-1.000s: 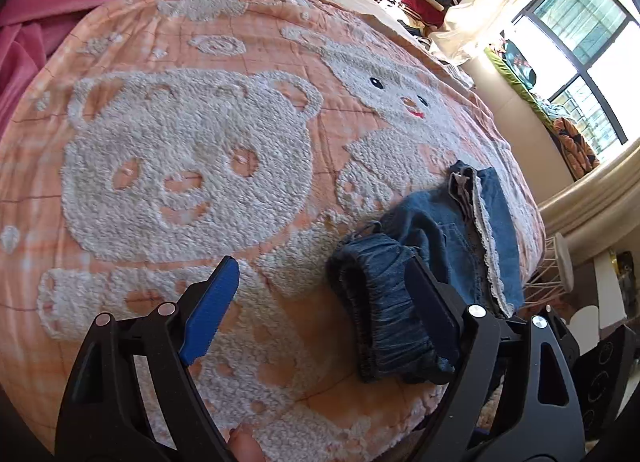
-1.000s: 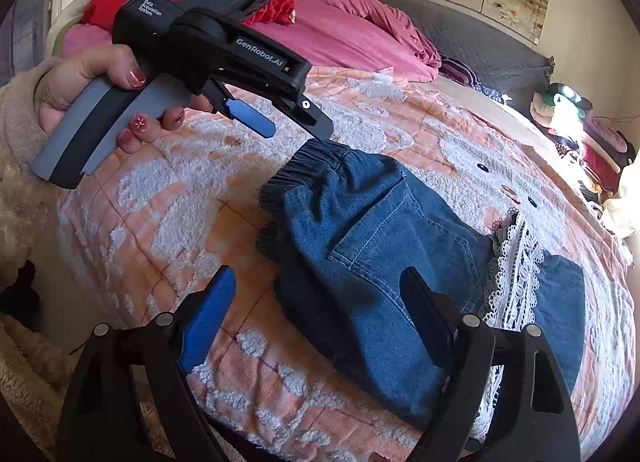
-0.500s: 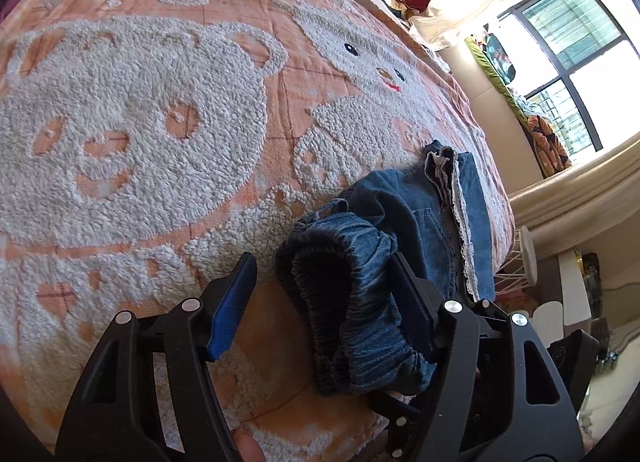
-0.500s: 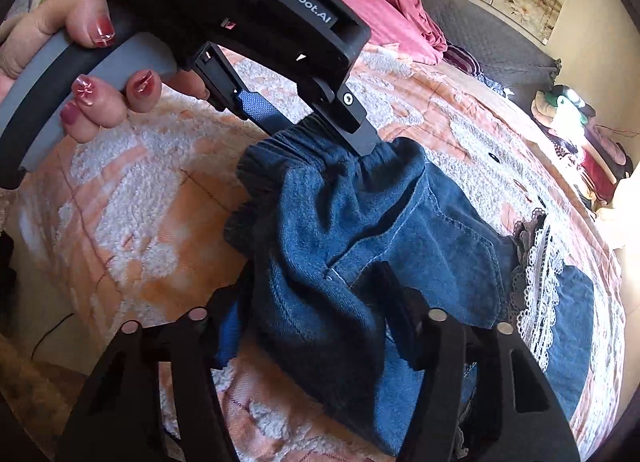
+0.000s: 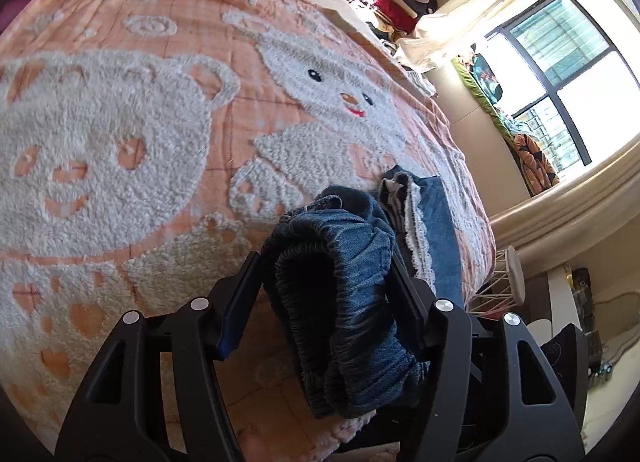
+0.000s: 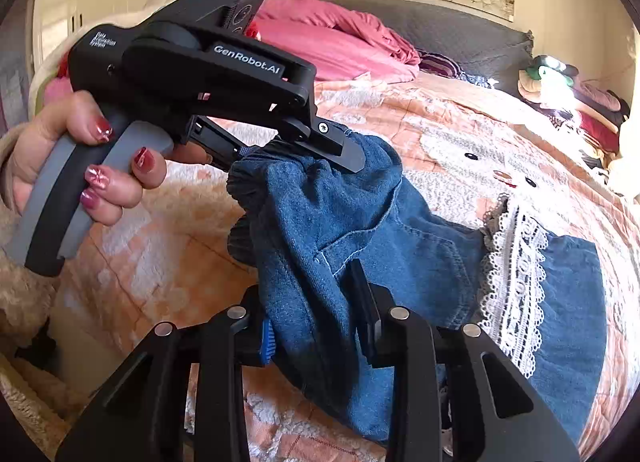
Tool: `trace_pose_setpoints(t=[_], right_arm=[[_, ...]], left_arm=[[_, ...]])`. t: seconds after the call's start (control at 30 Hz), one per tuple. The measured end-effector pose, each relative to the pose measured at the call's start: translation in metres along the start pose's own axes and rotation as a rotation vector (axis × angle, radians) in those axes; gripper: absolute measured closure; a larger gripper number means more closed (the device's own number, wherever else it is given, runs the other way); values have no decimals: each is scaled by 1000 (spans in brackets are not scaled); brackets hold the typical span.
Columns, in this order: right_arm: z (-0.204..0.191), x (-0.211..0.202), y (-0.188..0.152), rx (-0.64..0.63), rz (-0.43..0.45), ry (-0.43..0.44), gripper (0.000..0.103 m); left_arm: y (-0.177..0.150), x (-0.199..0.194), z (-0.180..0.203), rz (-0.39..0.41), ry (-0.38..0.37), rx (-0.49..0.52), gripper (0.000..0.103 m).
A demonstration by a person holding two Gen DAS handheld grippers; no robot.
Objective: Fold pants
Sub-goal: 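Grasp the elastic waistband with the right tool while the left tool grasps the cuff end, then fold the grasped end over the pants with both tools and lay it down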
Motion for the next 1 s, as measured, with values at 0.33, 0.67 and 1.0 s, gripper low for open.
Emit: trace_pose_setpoints(t=[0.33, 0.67, 1.0], right_arm=[[78, -58, -17, 385, 150, 52, 74], [127, -80, -59, 617, 170, -26, 63], [158, -97, -104, 790, 128, -100, 30]], left_arm=[[23, 50, 92, -23, -99, 142, 49], [18, 125, 144, -123, -115, 197, 44], [20, 110, 151, -51, -136, 211, 44]])
Point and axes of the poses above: each gripper's, at about its wrist camera, not at the fingertips, and x roughly the way its jaws point, z to its right, y to its top, the point moved 2 cm from there along x, roughly the way its jaws point, and after that the axes turned 4 degrees about -y, right-handed, at the moved point
